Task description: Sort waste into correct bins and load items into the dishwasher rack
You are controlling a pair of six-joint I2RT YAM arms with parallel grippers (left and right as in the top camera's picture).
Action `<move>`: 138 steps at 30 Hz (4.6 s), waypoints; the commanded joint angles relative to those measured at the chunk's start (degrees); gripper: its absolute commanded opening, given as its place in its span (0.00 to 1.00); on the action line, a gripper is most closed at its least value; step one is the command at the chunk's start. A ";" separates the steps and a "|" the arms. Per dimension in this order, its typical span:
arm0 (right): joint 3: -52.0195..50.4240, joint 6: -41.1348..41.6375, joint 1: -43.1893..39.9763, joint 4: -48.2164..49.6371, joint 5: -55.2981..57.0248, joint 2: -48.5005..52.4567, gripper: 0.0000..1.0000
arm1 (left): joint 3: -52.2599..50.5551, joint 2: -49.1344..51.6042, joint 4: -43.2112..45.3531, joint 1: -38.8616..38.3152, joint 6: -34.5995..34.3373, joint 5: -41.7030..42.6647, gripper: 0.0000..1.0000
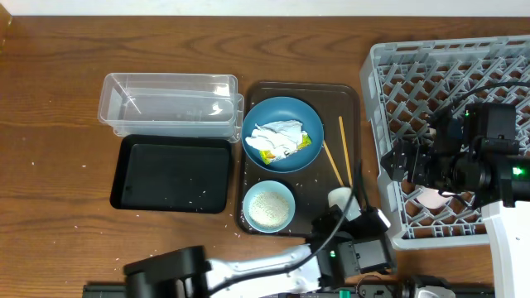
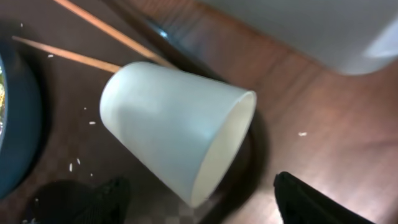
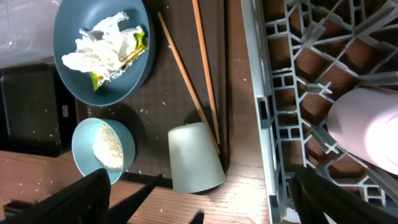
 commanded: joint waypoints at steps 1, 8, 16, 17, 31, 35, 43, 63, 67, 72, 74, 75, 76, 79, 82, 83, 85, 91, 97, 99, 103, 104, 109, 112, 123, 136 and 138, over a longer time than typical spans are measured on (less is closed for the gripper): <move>0.79 0.35 0.48 0.00 0.11 0.07 0.91 | 0.72 1.14 0.42 0.00 -0.44 -4.55 0.71; 0.79 0.37 0.48 -0.02 0.11 0.07 0.91 | 0.72 2.78 1.49 1.51 -0.42 -7.78 0.43; 0.79 0.35 0.48 -1.14 0.11 0.07 0.91 | 0.74 2.93 2.73 2.84 0.00 -8.22 0.15; 0.79 0.35 0.48 -1.16 0.11 0.07 0.91 | 0.74 2.60 2.71 2.84 -0.02 -8.17 0.12; 0.79 0.33 0.48 -1.07 0.13 0.07 0.91 | 0.74 -11.28 -0.13 3.67 -2.62 -5.60 0.06; 0.79 0.33 0.48 -1.09 0.11 0.07 0.91 | 0.74 -16.02 -5.01 6.75 -7.30 -2.73 0.06; 0.55 -8.00 0.59 -1.22 -4.85 0.07 0.93 | 0.74 -29.29 -8.50 26.25 -9.31 28.39 0.06; 0.02 -26.16 6.95 15.34 -58.64 0.07 0.93 | 0.74 -33.07 -5.22 70.86 -9.99 109.72 0.06; 0.02 -21.42 11.13 22.45 -58.64 0.09 0.93 | 0.74 -33.07 -5.25 70.86 -9.99 109.77 0.06; 0.02 -13.09 15.30 32.70 -58.62 0.13 0.91 | 0.74 -33.07 -5.25 70.86 -9.99 109.77 0.06; 0.02 -12.13 17.22 34.51 -58.60 0.13 0.88 | 0.74 -33.07 -5.25 70.86 -9.99 109.77 0.06; 0.02 -12.15 18.56 35.17 -58.45 0.13 0.83 | 0.72 -33.07 -5.25 70.86 -9.99 109.74 0.06; 0.02 -12.22 19.50 35.30 -57.90 0.17 0.80 | 0.72 -33.07 -5.25 70.86 -9.99 109.74 0.07; 0.02 -12.24 21.62 35.32 -56.43 0.22 0.72 | 0.74 -33.07 -5.25 70.86 -9.99 109.74 0.06; 0.02 -12.28 22.73 35.36 -56.33 0.28 0.72 | 0.74 -33.07 -5.25 70.86 -9.99 109.74 0.06; 0.02 -12.26 22.77 35.36 -56.24 0.28 0.71 | 0.74 -33.07 -5.25 70.86 -9.99 109.74 0.06; 0.02 -12.24 22.77 35.34 -56.28 0.28 0.68 | 0.74 -33.07 -5.22 70.86 -9.99 109.72 0.06; 0.02 -12.26 23.08 34.49 -56.28 0.28 0.72 | 0.74 -33.07 -4.98 70.88 -9.99 109.70 0.06; 0.02 -12.26 23.02 34.27 -56.39 0.26 0.52 | 0.72 -33.07 -4.55 70.88 -10.01 109.24 0.10; 0.04 -12.07 22.36 34.21 -54.60 0.17 0.51 | 0.74 -33.07 -4.57 70.88 -9.97 108.61 0.37; 0.15 -8.63 17.16 31.04 -44.37 -1.66 0.51 | 0.72 -33.07 -4.59 70.88 -9.94 108.19 0.76; 0.26 -7.48 14.95 29.09 -39.32 -2.62 0.52 | 0.72 -33.07 -4.59 70.88 -9.94 108.19 0.79; 2.60 1.57 1.16 14.49 -9.64 -6.51 0.51 | 0.72 -33.07 -4.59 70.88 -9.90 107.97 0.84; 3.85 7.08 -8.96 6.40 4.17 -7.02 0.49 | 0.72 -33.07 -4.59 70.88 -9.44 107.95 0.87; 3.85 12.41 -39.21 0.90 3.65 5.95 0.46 | 0.55 -33.07 -5.49 70.88 -7.74 108.00 0.88; 3.85 13.49 -45.09 -0.13 0.72 22.45 0.54 | 0.17 -32.96 -5.46 70.88 -7.72 107.34 0.89; 3.85 13.51 -46.47 0.50 0.70 22.67 0.55 | 0.17 -32.96 -5.46 70.88 -7.72 107.32 0.89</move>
